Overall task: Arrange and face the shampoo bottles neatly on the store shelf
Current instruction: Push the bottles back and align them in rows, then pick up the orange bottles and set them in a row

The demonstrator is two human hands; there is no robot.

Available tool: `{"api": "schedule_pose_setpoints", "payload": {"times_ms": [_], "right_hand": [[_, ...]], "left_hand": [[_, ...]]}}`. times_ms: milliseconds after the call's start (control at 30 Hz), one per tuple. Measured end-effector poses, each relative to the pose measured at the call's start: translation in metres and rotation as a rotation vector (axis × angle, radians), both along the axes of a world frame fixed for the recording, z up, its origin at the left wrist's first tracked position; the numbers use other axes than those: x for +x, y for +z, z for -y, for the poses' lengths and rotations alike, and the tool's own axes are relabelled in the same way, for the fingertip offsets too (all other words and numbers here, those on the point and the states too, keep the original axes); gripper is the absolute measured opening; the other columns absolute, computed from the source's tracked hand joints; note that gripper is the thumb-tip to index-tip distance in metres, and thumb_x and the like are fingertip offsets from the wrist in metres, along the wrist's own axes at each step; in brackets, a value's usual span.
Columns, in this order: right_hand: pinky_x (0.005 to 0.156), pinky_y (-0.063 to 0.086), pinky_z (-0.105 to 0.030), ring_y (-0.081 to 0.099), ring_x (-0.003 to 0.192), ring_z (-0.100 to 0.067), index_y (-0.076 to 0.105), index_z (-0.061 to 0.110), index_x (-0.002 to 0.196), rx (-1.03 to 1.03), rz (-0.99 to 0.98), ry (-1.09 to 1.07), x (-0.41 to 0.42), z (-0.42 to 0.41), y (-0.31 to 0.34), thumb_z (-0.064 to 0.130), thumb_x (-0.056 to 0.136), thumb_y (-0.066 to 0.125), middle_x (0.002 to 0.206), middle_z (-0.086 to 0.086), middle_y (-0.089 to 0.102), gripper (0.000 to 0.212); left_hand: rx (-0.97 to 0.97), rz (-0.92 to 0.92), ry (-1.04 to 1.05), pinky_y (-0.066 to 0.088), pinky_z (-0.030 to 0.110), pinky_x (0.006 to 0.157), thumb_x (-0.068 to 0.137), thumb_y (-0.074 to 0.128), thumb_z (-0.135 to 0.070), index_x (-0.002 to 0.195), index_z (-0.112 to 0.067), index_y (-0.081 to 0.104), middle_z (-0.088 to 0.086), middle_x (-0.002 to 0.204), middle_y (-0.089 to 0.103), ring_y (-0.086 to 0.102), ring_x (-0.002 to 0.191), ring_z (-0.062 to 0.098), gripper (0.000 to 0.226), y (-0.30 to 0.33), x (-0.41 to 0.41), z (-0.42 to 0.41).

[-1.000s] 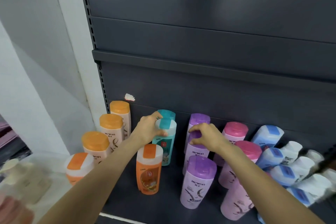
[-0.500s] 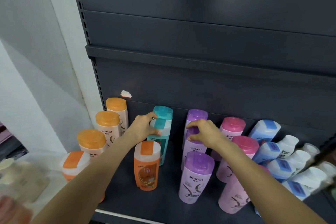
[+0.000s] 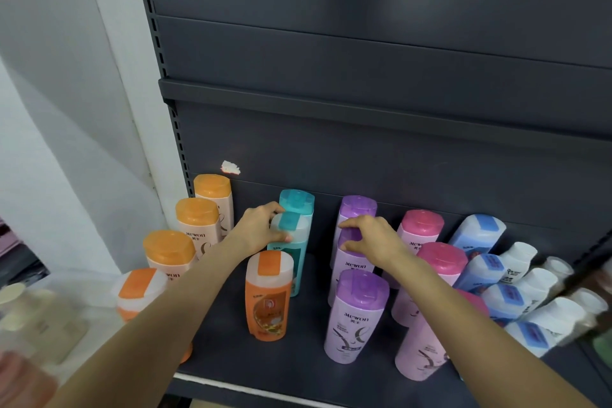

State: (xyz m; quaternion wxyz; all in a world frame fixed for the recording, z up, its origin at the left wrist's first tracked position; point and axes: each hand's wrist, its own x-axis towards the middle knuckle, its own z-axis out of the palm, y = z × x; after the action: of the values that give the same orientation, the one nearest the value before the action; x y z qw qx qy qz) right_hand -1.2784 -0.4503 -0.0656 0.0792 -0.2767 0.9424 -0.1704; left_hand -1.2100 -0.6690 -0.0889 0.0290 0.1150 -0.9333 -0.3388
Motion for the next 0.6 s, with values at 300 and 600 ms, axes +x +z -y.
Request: {"api": "schedule_pose_setpoints", "payload": {"times_ms": [300, 600], "right_hand": [[0.104, 0.032, -0.025, 0.044, 0.127, -0.017, 0.054, 0.019, 0.131, -0.160, -0.166, 0.055, 0.032, -0.008, 0.008, 0.027, 0.089, 0.063, 0.137, 0.000, 0.051, 0.044], [0.108, 0.030, -0.027, 0.035, 0.132, -0.015, 0.041, 0.022, 0.141, -0.019, -0.001, 0.176, 0.079, -0.041, -0.010, 0.037, 0.084, 0.068, 0.139, 0.001, 0.044, 0.064]], "left_hand": [[-0.158, -0.262, 0.074, 0.043, 0.021, 0.090, 0.087, 0.063, -0.026, 0.125, -0.020, 0.050, 0.004, 0.127, 0.046, 0.053, 0.109, 0.013, 0.041, 0.014, 0.033, -0.013], [-0.249, 0.030, -0.079, 0.040, 0.033, 0.100, 0.081, 0.070, -0.034, 0.141, -0.023, 0.035, 0.002, 0.135, 0.042, 0.042, 0.123, 0.020, 0.070, 0.003, 0.094, -0.036]]}}
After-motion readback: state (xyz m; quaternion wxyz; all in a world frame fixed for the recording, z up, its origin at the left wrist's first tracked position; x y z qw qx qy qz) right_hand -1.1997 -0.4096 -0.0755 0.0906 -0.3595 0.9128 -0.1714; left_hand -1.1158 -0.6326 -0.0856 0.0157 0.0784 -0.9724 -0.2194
